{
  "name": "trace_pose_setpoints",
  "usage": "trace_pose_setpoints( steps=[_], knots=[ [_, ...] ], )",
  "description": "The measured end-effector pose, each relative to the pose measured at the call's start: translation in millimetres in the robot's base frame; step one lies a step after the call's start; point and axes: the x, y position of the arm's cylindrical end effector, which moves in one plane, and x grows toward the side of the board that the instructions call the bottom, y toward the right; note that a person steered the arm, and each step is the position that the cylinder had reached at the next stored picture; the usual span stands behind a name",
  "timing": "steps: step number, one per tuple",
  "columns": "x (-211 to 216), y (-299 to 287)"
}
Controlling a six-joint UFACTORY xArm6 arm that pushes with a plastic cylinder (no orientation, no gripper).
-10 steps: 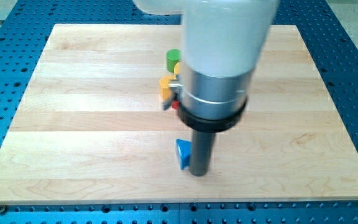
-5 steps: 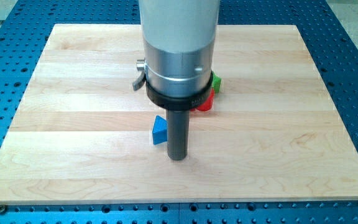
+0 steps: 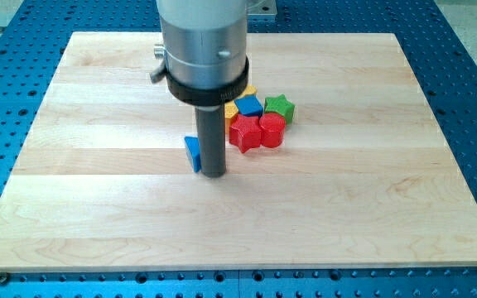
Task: Move the triangle into the green circle
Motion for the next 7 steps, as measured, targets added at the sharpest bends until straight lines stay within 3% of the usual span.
trace_pose_setpoints(
  steps=[2, 3, 4, 7],
  knots=[
    [-26.9, -91.1],
    [-59.3, -85.5],
    [-71.8, -146.3],
    [-88.2, -52.7]
  ],
)
